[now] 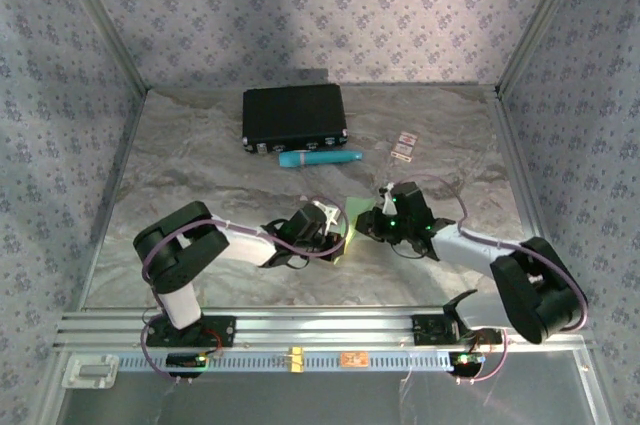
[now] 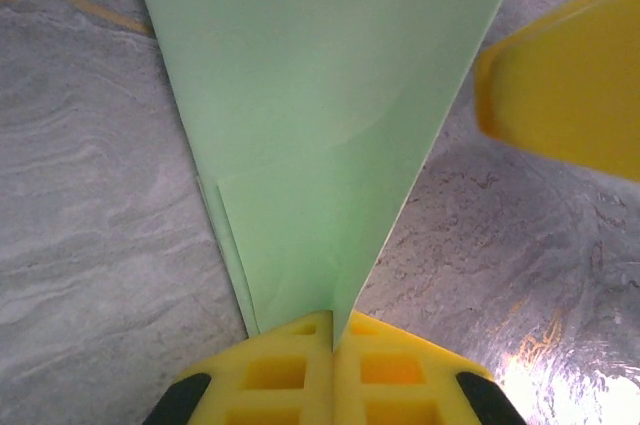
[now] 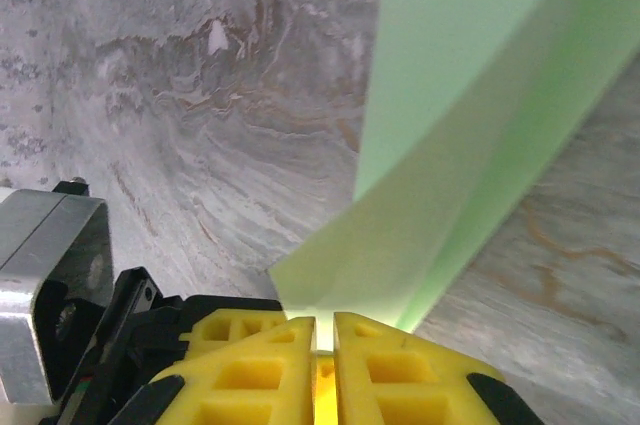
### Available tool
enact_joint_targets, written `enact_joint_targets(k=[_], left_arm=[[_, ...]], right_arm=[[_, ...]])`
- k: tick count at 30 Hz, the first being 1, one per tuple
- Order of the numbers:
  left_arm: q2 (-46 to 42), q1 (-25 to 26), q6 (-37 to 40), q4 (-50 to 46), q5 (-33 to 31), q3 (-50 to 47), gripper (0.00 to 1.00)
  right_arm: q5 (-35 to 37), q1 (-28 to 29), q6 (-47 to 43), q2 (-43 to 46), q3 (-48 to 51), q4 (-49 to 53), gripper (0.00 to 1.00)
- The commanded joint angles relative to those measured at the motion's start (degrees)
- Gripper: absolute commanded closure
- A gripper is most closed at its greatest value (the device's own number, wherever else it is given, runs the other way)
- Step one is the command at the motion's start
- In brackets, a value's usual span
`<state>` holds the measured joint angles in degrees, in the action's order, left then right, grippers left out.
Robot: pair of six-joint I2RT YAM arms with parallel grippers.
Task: Fold a paper plane with a square sheet of paper (pick it up from the middle)
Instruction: Fold the wing for the fifth time at the center of the table.
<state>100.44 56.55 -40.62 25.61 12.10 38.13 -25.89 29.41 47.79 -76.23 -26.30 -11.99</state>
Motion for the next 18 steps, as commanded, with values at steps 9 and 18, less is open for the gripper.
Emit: enact_joint_targets(k=[9, 18], left_arm=[[3.7, -1.2, -1.4, -2.7, 5.6, -0.8, 1.00], [3.4, -1.3, 0.3, -4.4, 6.9, 0.7, 0.94]], right_arm=[[-1.1, 0.4, -1.7, -6.2, -3.2, -4.7, 0.87], [0.4, -0.7, -1.7, -8.7, -2.8, -4.2, 0.88]])
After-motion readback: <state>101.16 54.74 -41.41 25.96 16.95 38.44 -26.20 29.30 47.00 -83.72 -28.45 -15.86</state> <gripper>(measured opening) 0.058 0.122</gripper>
